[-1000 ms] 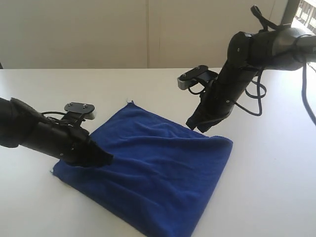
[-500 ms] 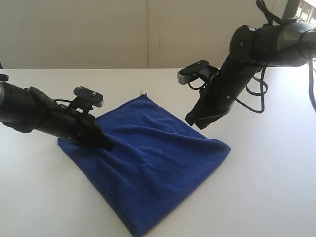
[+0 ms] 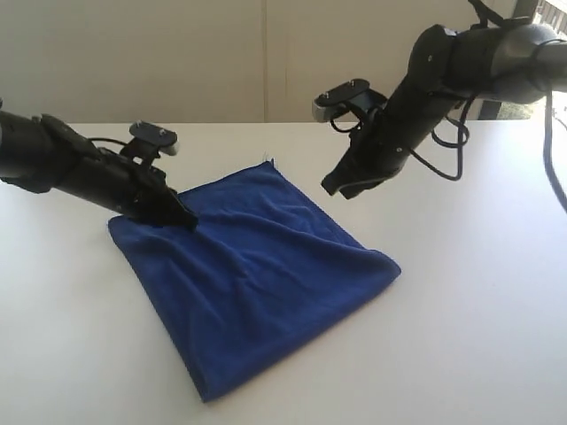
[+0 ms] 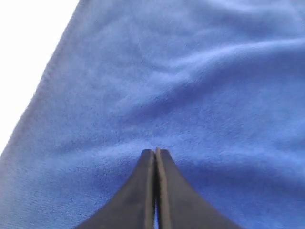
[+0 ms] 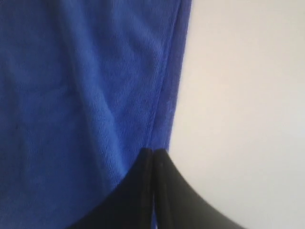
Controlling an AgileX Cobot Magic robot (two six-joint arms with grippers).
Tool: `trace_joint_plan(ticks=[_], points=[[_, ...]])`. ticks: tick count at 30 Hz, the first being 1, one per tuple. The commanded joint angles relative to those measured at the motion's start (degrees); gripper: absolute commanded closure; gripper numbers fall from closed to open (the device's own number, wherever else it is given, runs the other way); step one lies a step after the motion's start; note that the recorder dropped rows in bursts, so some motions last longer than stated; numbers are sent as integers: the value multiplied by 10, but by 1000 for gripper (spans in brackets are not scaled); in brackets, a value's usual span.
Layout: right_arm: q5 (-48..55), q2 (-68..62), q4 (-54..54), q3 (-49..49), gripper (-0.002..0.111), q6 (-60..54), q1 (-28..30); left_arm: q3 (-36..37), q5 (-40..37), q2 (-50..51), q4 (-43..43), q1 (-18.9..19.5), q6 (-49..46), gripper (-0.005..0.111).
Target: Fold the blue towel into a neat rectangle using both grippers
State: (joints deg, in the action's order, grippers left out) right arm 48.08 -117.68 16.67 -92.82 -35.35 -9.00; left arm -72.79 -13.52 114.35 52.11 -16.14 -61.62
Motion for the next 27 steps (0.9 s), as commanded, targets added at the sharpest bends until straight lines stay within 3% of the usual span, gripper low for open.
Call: trace_joint_plan(ticks=[1,5,8,12,15,27], points=[[47,-68,82,-114,108,-64,20,-3,-69,-82,9,0,36,107],[111,-159,140,-241,108,-114,38,34,-129,-125,31,-14,47,107],[153,-223,155,-316,108,-126,40,73,-148,-130,63,-52,44,107],[163,-277,180,-366,108,-127,40,105,-84,-110,85,-121,30,107],[163,-301,204,-374,108,-136,40,105,-49,-96,91,-152,33,107],[159,-320,286,-374,108,-169,40,108,-45,-90,91,-159,49,107]])
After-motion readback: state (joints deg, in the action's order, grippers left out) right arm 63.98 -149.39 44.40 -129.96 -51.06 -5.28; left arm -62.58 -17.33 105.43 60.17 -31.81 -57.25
